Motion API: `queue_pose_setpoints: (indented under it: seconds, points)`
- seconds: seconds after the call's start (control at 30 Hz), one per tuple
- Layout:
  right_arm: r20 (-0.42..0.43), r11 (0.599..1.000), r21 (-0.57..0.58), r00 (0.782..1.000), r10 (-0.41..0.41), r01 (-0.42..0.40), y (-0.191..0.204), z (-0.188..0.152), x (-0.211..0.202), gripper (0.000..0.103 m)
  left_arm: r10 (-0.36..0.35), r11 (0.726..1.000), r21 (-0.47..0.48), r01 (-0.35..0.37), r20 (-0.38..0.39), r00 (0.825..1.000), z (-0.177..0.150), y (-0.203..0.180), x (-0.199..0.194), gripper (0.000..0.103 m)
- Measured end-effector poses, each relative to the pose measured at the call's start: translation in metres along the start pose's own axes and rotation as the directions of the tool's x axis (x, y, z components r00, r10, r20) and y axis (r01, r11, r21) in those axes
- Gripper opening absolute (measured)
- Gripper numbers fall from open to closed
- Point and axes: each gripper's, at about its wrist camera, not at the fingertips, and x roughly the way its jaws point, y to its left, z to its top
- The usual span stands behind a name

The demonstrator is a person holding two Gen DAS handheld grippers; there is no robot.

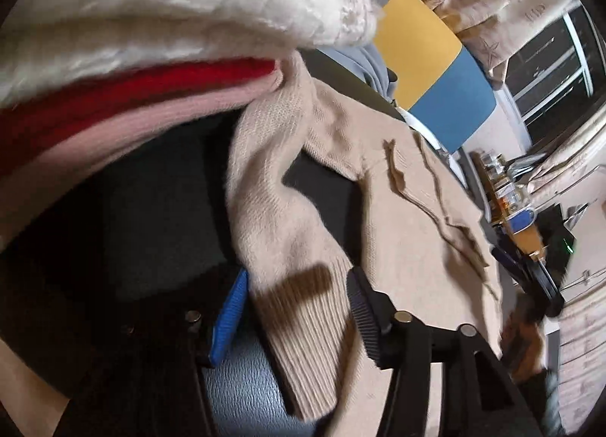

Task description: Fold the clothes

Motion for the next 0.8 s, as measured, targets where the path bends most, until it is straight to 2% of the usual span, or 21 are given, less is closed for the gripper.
queue_pose_setpoints:
  seconds: [0.07,0.13,0.23,0.27,0.33,0.43,0.47,0.5,0.53,0.57,0.6,0.67,0.73,0.8]
  points:
    - [-0.007,1.0,0.002,1.0,0.004,-0.004,0.002,-0.013,-0.003,0.103,0.021,1.0,0.008,-0.02,-0.029,0.999,0.002,-0.002,0.004,0.007]
    - [-0.014,1.0,0.004,1.0,0.008,-0.008,0.004,-0.027,-0.006,0.103,-0.016,1.0,0.004,0.016,-0.024,1.0,0.007,-0.005,-0.003,0.006]
    - [-0.024,1.0,0.007,1.0,0.015,-0.015,0.008,-0.047,-0.011,0.103,-0.129,0.991,0.022,0.128,0.048,0.99,0.022,-0.022,-0.034,0.006]
    - [-0.028,1.0,0.008,0.999,0.017,-0.017,0.009,-0.054,-0.013,0.103,-0.173,0.985,0.029,0.172,0.076,0.982,0.03,-0.028,-0.047,0.004]
    - [-0.034,1.0,0.011,0.999,0.021,-0.021,0.011,-0.067,-0.016,0.103,-0.267,0.964,0.046,0.263,0.14,0.953,0.051,-0.041,-0.074,0.001]
    - [-0.03,1.0,0.016,0.999,0.027,-0.026,0.011,-0.078,-0.019,0.103,-0.392,0.92,0.071,0.386,0.206,0.896,0.085,-0.064,-0.104,0.001]
    - [-0.029,1.0,0.013,0.999,0.025,-0.025,0.011,-0.079,-0.019,0.103,-0.393,0.919,0.1,0.38,0.221,0.893,0.093,-0.077,-0.111,0.001]
    - [-0.027,1.0,0.014,0.999,0.028,-0.028,0.011,-0.079,-0.019,0.103,-0.376,0.926,0.138,0.352,0.237,0.896,0.1,-0.092,-0.117,0.001]
    - [-0.022,0.999,0.018,0.999,0.034,-0.034,0.01,-0.079,-0.019,0.103,-0.348,0.934,0.168,0.315,0.24,0.906,0.104,-0.104,-0.119,0.001]
    - [-0.018,0.999,0.022,0.999,0.04,-0.04,0.009,-0.079,-0.02,0.103,-0.312,0.943,0.192,0.271,0.234,0.921,0.107,-0.115,-0.118,0.006]
    - [-0.014,0.999,0.026,0.999,0.046,-0.045,0.009,-0.079,-0.02,0.103,-0.263,0.953,0.21,0.218,0.218,0.94,0.107,-0.122,-0.115,0.013]
    - [0.007,0.995,0.056,0.996,0.085,-0.085,0.002,-0.08,-0.023,0.103,-0.102,0.97,0.236,0.053,0.199,0.975,0.097,-0.125,-0.104,0.022]
    - [0.036,0.985,0.099,0.99,0.137,-0.14,-0.007,-0.081,-0.026,0.103,0.016,0.963,0.259,-0.068,0.199,0.98,0.078,-0.116,-0.089,0.026]
    - [0.067,0.97,0.142,0.98,0.188,-0.196,-0.016,-0.083,-0.028,0.103,0.074,0.968,0.229,-0.107,0.151,0.986,0.052,-0.091,-0.07,0.035]
